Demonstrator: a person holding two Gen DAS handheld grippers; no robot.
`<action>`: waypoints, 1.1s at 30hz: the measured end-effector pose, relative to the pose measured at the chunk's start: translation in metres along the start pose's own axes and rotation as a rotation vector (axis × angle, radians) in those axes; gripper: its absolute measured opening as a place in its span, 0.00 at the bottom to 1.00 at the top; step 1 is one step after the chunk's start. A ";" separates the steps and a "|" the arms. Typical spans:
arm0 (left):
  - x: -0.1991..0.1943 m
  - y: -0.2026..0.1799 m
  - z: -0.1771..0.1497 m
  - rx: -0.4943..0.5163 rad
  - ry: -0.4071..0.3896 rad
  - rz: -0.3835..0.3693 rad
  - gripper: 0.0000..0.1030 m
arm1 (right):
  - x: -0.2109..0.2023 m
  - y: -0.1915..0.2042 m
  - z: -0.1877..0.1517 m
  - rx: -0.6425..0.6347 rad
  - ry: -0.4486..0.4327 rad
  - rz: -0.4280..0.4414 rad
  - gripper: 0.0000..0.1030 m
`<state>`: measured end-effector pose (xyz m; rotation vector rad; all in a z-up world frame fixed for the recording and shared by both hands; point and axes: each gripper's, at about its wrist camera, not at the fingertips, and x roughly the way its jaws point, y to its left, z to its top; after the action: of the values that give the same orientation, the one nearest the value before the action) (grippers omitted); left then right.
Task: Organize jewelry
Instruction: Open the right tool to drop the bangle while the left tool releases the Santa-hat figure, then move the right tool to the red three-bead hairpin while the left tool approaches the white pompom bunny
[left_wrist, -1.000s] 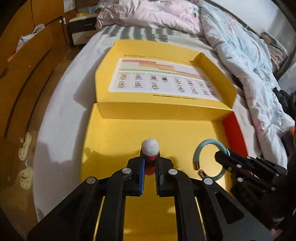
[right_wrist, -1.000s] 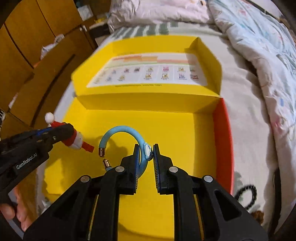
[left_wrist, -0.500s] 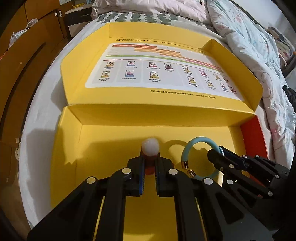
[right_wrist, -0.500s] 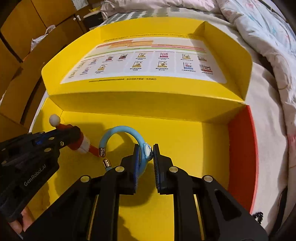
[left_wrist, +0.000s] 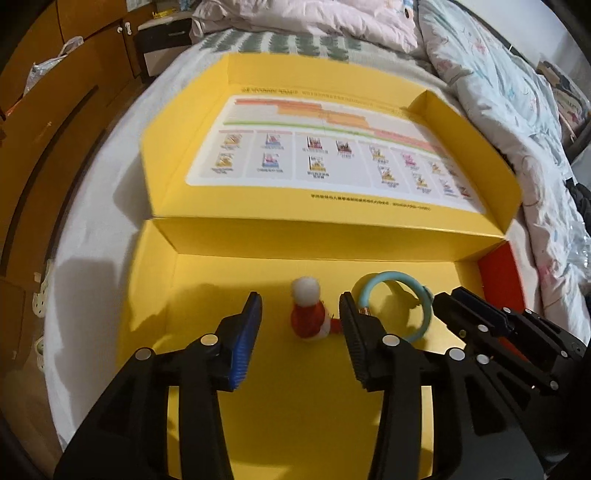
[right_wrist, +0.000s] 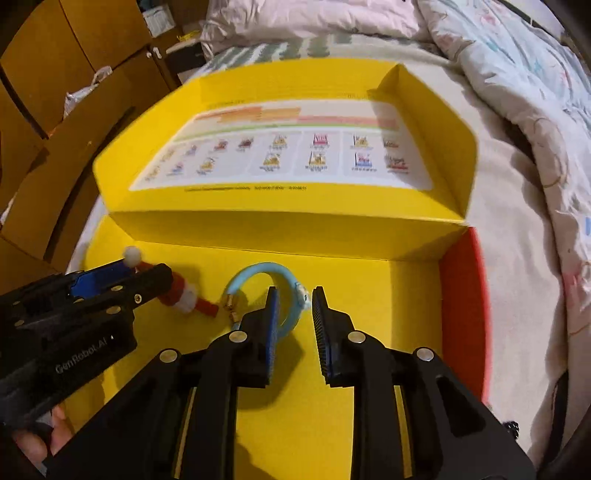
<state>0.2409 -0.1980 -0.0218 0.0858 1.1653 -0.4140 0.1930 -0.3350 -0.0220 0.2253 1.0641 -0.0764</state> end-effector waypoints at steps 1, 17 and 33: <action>-0.007 0.001 -0.001 -0.001 -0.008 -0.002 0.46 | -0.008 0.001 -0.001 0.003 -0.015 -0.005 0.23; -0.162 0.070 -0.130 -0.009 -0.152 0.059 0.66 | -0.162 0.027 -0.125 -0.023 -0.125 0.006 0.44; -0.109 0.114 -0.223 -0.055 0.007 0.074 0.68 | -0.130 0.007 -0.244 0.054 0.021 -0.045 0.48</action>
<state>0.0515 -0.0016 -0.0291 0.0830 1.1758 -0.3162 -0.0781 -0.2803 -0.0210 0.2517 1.0885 -0.1440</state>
